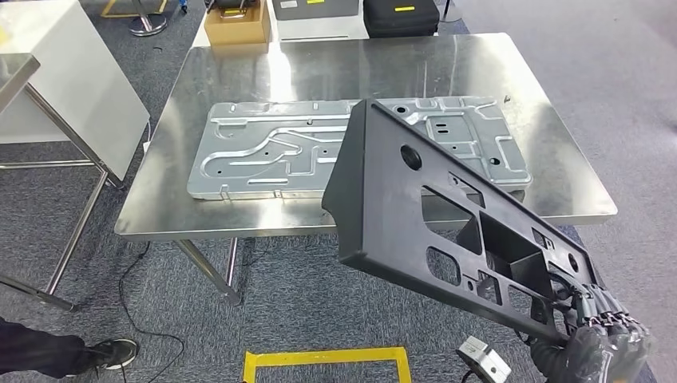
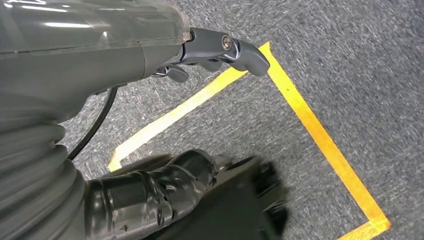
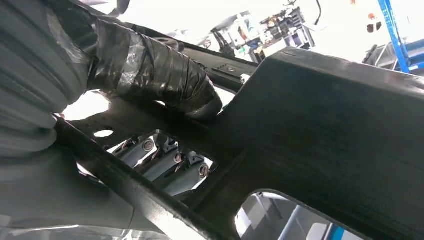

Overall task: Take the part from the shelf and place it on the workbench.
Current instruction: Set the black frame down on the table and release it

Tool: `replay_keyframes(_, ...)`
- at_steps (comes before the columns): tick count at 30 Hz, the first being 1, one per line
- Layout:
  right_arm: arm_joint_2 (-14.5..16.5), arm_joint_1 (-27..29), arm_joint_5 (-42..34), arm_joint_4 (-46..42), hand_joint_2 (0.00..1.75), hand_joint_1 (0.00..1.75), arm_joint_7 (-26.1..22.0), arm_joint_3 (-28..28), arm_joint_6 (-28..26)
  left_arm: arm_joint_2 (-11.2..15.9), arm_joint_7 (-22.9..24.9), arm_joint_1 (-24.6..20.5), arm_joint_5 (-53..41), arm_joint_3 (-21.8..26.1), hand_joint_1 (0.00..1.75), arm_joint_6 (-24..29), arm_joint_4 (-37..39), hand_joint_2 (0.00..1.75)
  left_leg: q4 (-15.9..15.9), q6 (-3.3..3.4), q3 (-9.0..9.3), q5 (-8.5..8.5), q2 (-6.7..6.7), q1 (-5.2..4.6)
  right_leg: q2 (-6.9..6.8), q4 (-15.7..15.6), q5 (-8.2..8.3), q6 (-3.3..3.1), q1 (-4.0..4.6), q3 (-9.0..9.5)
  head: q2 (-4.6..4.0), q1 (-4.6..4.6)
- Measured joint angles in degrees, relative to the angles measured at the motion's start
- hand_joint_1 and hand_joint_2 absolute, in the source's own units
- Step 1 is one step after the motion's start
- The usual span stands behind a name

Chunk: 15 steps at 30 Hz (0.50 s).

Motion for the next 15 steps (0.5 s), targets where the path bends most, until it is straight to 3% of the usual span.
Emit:
replay_keyframes(1,-0.08,-0.06,0.01,0.09,1.75,1.75,0.10,0.09,0.00,0.00,0.00,0.06,-0.03,-0.07,0.00,0.00,0.00,1.75,0.30,0.01,-1.00,0.78,0.00,0.06,0.03,0.00,-0.29,0.00,0.04,0.30,0.00,-0.01)
replay_keyframes(2,-0.14,-0.11,0.04,0.17,1.75,1.75,0.18,0.20,0.00,0.00,0.00,0.10,-0.05,-0.12,0.00,0.01,0.00,1.75,-1.51,0.11,-0.92,2.73,0.00,0.10,0.05,0.00,-0.59,0.04,0.07,0.72,0.00,-0.01)
replay_keyframes(4,-0.25,-0.32,0.12,0.29,1.75,1.75,0.31,0.49,0.00,0.02,0.02,0.13,-0.12,-0.17,0.00,0.01,0.00,1.75,-8.35,0.56,1.09,7.77,0.02,0.04,0.06,-0.03,-1.27,0.22,0.12,1.71,0.00,0.02)
replay_keyframes(6,-0.34,-0.66,0.26,0.45,1.75,1.75,0.48,0.73,0.00,0.04,0.05,0.04,-0.15,-0.22,0.00,0.02,0.00,1.75,-13.07,1.12,2.51,8.75,0.05,-0.35,0.07,-0.05,-1.82,0.68,0.17,2.22,0.00,-0.03)
replay_keyframes(8,-0.48,-0.89,0.39,0.66,1.75,1.75,0.72,0.89,0.00,0.09,0.07,0.05,-0.19,-0.27,0.00,0.02,0.00,1.75,-14.17,1.66,2.99,8.23,0.03,-0.72,0.06,-0.20,-2.32,1.40,0.20,2.51,0.00,-0.13)
replay_keyframes(10,-0.71,-1.02,0.44,0.75,1.75,1.75,0.86,1.01,0.00,0.12,0.06,0.22,-0.22,-0.32,0.00,0.03,0.00,1.75,-15.23,2.23,4.16,9.38,0.04,-0.40,0.02,0.00,-3.01,2.06,0.20,3.04,0.00,-0.14)
replay_keyframes(12,-0.93,-1.21,0.44,0.78,1.75,1.75,0.96,1.11,0.00,0.10,0.03,0.14,-0.24,-0.36,0.00,0.03,0.00,1.75,-16.23,2.73,5.31,9.48,0.12,-0.05,0.01,3.75,-4.87,2.51,0.17,1.44,0.00,-0.07)
replay_keyframes(14,-1.10,-1.30,0.44,0.92,1.75,1.75,1.04,1.23,0.00,0.10,0.02,-0.01,-0.25,-0.38,0.00,0.02,0.00,1.75,-16.39,3.04,5.92,9.00,0.12,-0.11,0.02,11.12,-7.38,2.84,0.04,-3.16,0.00,-0.02)
replay_keyframes(15,-1.18,-1.29,0.44,1.05,1.75,1.75,1.05,1.28,0.00,0.10,0.02,-0.01,-0.25,-0.39,0.00,0.02,0.00,1.75,-16.37,3.09,6.22,8.66,0.08,-0.15,0.01,14.00,-7.69,2.98,-0.07,-5.40,0.00,-0.02)
